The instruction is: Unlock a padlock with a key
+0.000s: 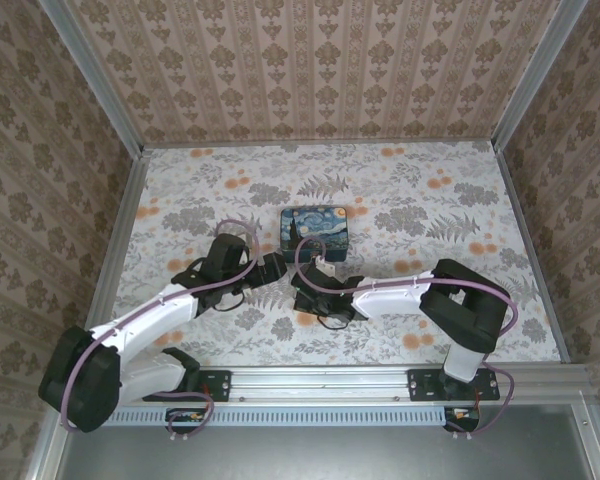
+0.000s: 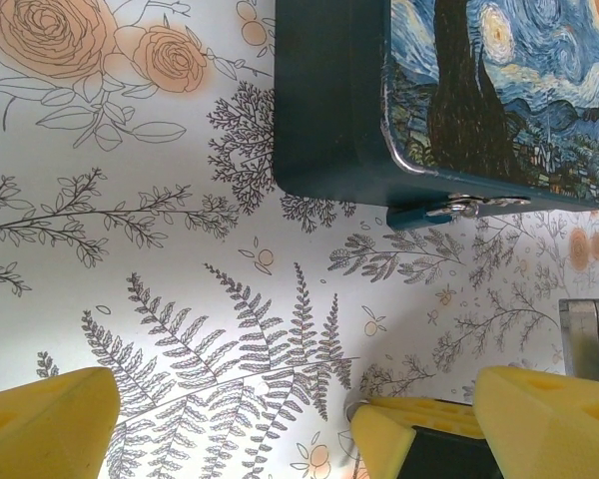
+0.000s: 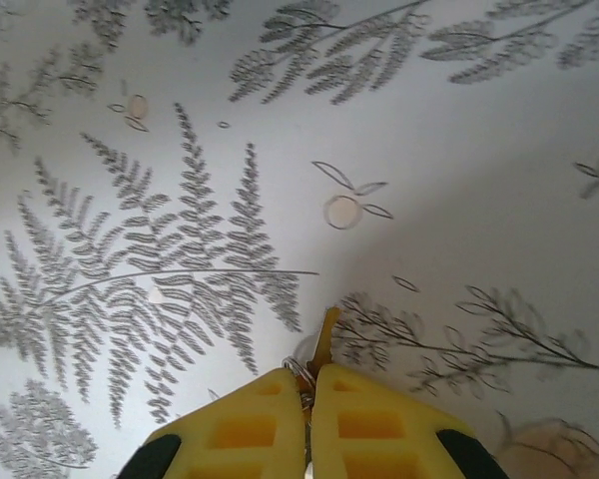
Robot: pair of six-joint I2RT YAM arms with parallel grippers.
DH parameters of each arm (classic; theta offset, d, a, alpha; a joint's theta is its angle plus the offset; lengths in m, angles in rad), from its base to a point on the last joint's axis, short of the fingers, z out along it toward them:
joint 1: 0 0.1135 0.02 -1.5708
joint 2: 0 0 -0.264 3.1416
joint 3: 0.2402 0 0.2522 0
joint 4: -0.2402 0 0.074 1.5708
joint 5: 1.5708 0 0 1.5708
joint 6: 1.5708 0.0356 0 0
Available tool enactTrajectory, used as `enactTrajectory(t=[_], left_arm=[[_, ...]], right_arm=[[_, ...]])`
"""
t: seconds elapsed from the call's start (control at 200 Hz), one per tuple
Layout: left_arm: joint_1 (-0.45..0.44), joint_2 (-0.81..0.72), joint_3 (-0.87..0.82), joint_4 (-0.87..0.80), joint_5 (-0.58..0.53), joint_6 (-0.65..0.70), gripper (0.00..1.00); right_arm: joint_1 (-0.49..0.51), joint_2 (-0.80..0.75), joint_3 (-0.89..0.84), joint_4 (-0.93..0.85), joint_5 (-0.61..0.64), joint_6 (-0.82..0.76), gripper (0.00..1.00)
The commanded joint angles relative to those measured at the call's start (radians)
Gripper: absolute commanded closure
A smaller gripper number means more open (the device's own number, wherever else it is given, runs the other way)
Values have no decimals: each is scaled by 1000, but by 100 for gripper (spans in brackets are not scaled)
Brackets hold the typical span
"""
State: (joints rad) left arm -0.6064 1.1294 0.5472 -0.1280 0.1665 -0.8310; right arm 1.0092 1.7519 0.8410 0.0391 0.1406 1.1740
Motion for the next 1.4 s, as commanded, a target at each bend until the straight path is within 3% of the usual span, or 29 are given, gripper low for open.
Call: enactTrajectory(t=[0.0,0.75,1.045,1.395], left_arm=[[2,7,-7,6,-4,-5,0],[-1,-5,-53,100,78,-37,0],[-1,-49,-59,121,120,-72,0],[0,-35,-33,211,218,-124,0]], right_arm=[[-4,81,-87,19,-101,1,100],[-47,-90,-262,302,-78,145,100],[-133,-262,-323,404,-144,10,100],[-335,-538,-475,521,-419,-213,100]])
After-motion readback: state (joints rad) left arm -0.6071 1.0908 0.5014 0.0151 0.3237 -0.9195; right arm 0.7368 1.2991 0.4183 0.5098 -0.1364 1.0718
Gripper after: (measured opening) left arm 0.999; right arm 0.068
